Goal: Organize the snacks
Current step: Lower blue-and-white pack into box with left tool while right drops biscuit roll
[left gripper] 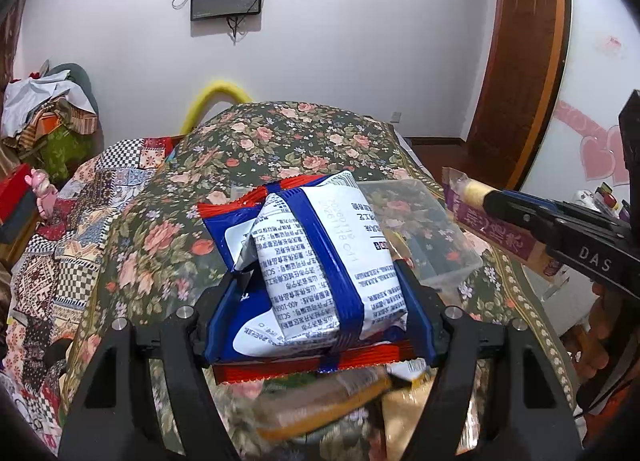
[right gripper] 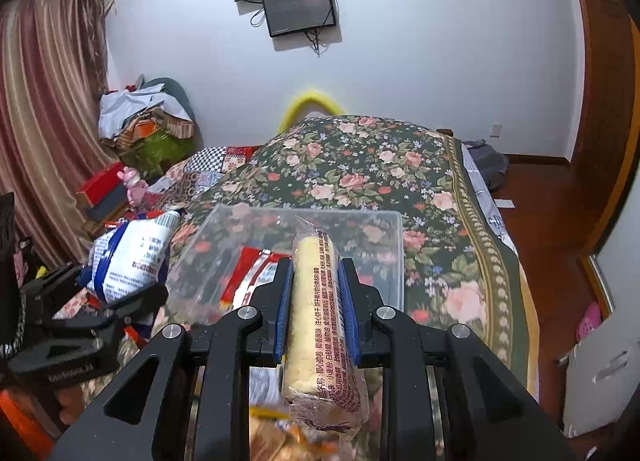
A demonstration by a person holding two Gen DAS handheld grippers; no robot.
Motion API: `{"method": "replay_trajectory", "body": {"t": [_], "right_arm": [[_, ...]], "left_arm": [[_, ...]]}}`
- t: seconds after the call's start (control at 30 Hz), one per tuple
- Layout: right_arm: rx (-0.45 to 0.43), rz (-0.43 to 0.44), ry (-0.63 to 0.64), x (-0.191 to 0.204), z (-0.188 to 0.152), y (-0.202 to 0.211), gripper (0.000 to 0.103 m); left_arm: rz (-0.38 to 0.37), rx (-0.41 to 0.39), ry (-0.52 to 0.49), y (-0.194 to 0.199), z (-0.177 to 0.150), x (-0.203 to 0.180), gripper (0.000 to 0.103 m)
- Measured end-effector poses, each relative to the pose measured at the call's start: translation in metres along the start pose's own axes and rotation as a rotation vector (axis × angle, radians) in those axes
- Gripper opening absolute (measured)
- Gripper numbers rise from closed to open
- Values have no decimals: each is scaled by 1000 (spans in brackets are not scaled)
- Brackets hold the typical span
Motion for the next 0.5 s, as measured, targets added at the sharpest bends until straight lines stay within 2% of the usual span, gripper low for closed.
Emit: {"method": "replay_trajectory", "body": {"t": [0.5], "right_arm": [[90, -47, -7, -7, 5, -75, 21]], "left_arm": [[34, 115, 7, -79, 8, 24, 71]]}}
Point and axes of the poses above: each gripper's, at about its wrist camera, not at the fingertips, and y roughly against the way its jaws point, x to its left, z to its top, the point moved 7 cm from there along -y, roughly the way its jaws point, and after that the axes turned 11 degrees about -z, right-handed, at the moved point
